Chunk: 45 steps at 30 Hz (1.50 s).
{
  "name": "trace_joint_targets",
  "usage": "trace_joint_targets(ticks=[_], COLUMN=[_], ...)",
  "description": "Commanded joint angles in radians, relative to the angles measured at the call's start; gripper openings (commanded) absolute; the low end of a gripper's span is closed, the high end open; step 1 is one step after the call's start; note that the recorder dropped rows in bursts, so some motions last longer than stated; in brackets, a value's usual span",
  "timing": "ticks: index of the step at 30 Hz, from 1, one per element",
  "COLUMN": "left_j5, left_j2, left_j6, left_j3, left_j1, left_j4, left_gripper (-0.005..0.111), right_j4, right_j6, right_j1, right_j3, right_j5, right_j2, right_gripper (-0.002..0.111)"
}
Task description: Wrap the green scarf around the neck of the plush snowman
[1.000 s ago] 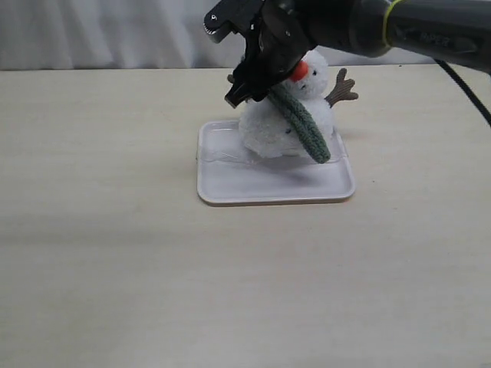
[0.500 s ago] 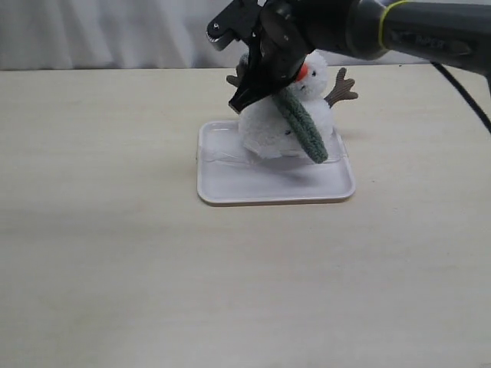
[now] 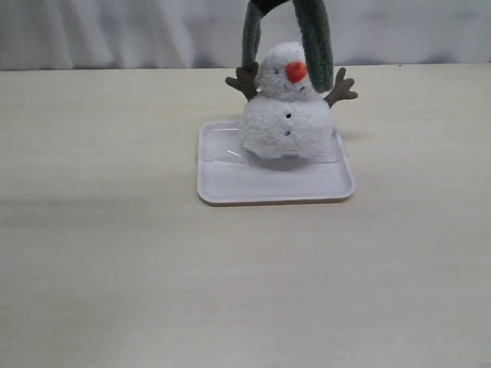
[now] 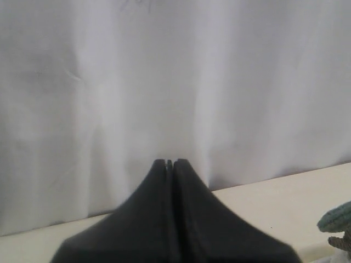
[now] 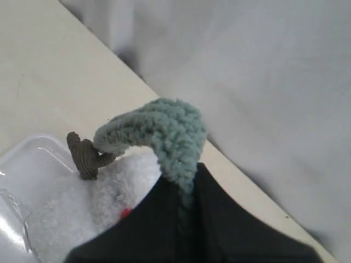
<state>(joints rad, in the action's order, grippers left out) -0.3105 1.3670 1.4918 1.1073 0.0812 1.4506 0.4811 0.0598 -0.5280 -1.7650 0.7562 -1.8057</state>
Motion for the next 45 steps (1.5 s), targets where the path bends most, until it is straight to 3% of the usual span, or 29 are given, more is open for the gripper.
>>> trace_joint_targets(ticks=[1,10,15,20,24,32,35,37,45], left_j5=[-0.011,-0.023,-0.049,-0.055,-0.055,-0.057,-0.047,-0.051,-0.067], left_j2=[0.001,0.001,0.001,0.001,0.001,0.001,0.001,0.001,0.001], left_j6=[0.000,0.000,0.000,0.000,0.000,0.000,0.000,0.000,0.000], left_j3=[-0.001,-0.001,-0.001,-0.001,-0.001,-0.001,-0.001,-0.001,-0.001], left_j1=[0.001,0.001,0.001,0.001,0.001,0.001,0.001,0.001,0.001], left_j4=[0.010,0.010,0.010,0.010,0.010,0.003,0.000,0.000,0.000], left_gripper=[0.000,0.000,0.000,0.000,0.000,0.000,0.000,0.000,0.000], right_j4=[-0.013,-0.368,-0.401,-0.308,-0.213,-0.215,-0.387,-0.365,-0.297], right_j6=[0.068,0.451,0.488,0.478,0.322,0.280,0.357,0.340,0.115], right_j1=[0.001,0.001,0.003,0.042,0.102,0.143,0.141,0.151,0.262], right_j3=[-0.003,-0.003,0.001,0.043,0.050,0.050,0.050,0.050,0.050], right_j5=[0.035,0.135,0.162,0.160,0.060,-0.105,-0.245,-0.290,-0.270], right_j2=[0.118,0.282,0.282,0.204,0.098,-0.045,-0.053,-0.059,-0.184], right_gripper=[0.004,0.004,0.004,0.004,0.004,0.004,0.004,0.004,0.004])
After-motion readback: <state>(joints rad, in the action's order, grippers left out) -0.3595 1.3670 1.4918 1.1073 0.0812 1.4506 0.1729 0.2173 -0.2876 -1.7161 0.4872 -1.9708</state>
